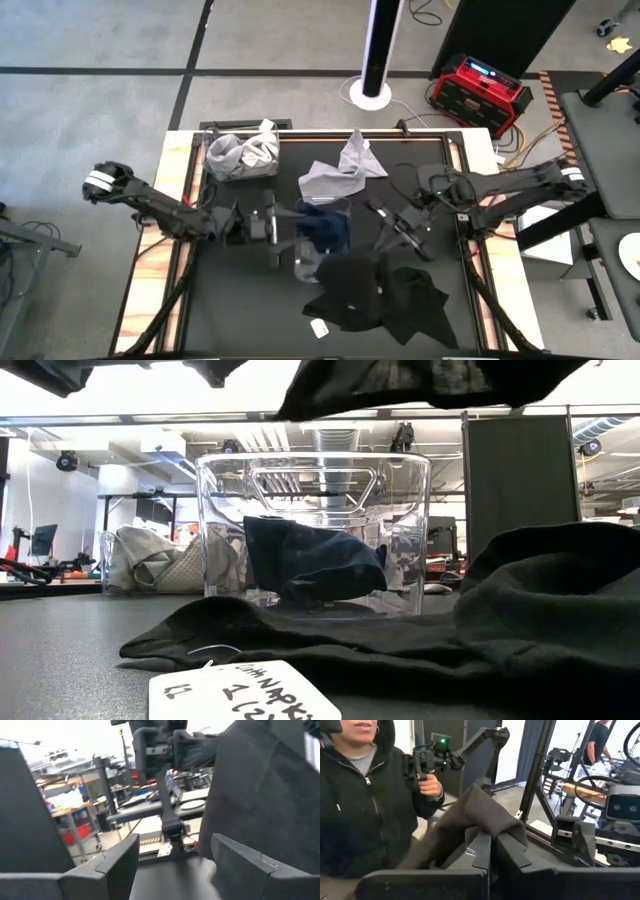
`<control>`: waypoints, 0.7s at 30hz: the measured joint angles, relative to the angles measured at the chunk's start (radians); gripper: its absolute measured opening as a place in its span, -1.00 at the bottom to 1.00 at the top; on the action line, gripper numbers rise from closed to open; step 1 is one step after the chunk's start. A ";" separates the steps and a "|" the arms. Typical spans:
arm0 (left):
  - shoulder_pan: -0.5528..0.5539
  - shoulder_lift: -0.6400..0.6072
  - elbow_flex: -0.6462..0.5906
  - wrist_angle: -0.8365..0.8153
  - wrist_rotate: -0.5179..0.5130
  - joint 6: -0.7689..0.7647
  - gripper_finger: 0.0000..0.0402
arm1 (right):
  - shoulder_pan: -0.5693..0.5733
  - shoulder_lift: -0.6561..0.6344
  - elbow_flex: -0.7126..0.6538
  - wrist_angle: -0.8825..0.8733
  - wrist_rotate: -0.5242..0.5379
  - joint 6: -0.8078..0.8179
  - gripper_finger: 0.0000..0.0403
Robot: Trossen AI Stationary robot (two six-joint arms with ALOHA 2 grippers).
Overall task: Sort towels by color in basket
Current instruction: Put the top black towel into the bottom transparent bin
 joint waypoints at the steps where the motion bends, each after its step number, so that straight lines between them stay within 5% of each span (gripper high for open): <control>1: 0.006 0.000 0.000 0.002 0.023 0.000 0.16 | 0.000 0.011 0.010 0.000 0.000 0.002 -0.96; 7: 0.037 0.001 0.000 0.002 0.226 -0.054 0.16 | 0.000 0.083 0.089 -0.008 0.000 0.010 -0.96; 15: 0.038 0.001 0.000 -0.018 0.277 -0.142 0.18 | -0.021 0.189 0.190 -0.084 0.001 0.002 -0.96; 21: 0.039 0.010 0.060 -0.185 0.224 -0.180 0.30 | -0.049 0.251 0.223 -0.093 0.000 0.003 -0.96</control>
